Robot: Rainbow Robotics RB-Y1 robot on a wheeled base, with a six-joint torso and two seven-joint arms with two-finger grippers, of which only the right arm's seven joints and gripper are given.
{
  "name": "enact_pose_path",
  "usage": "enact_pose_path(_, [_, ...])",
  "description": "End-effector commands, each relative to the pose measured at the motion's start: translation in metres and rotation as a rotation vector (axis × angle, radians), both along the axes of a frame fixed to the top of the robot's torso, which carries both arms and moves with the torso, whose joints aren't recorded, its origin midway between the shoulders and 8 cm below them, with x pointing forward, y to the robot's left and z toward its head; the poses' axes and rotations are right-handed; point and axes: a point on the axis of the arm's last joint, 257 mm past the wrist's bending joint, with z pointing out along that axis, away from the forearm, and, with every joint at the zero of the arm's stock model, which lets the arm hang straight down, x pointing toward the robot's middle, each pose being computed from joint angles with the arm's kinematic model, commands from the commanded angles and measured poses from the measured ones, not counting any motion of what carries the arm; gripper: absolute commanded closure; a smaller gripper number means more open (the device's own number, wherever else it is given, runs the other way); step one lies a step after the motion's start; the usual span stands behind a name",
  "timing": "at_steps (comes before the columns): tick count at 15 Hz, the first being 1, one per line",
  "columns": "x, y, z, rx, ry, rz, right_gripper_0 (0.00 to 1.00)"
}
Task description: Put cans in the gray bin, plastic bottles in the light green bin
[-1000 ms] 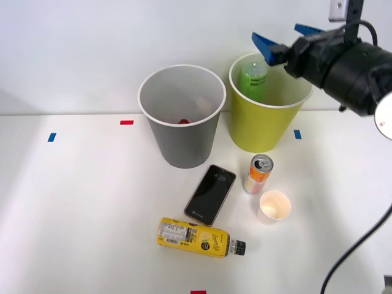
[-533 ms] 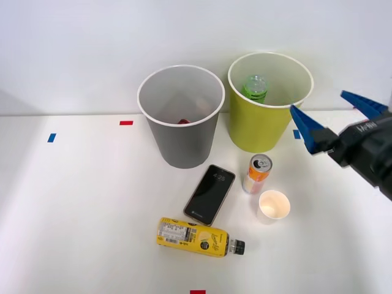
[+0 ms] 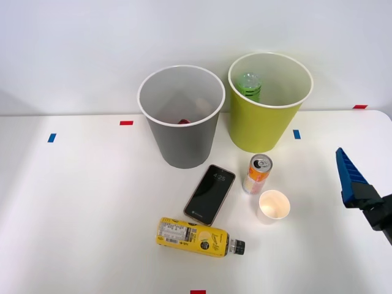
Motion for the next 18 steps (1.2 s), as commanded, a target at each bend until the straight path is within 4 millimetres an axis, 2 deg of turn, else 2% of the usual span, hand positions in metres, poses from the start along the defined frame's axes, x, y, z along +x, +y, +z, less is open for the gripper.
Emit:
enact_pose_path(1, [-0.013, -0.029, -0.051, 0.010, -0.061, -0.155, 0.00])
enact_pose_path(8, [-0.050, -0.042, -0.096, -0.051, 0.044, -0.290, 0.00])
enact_pose_path(11, [-0.057, -0.043, -0.102, -0.066, 0.062, -0.340, 0.00])
enact_pose_path(18, [-0.066, -0.039, -0.111, -0.042, 0.076, -0.326, 0.00])
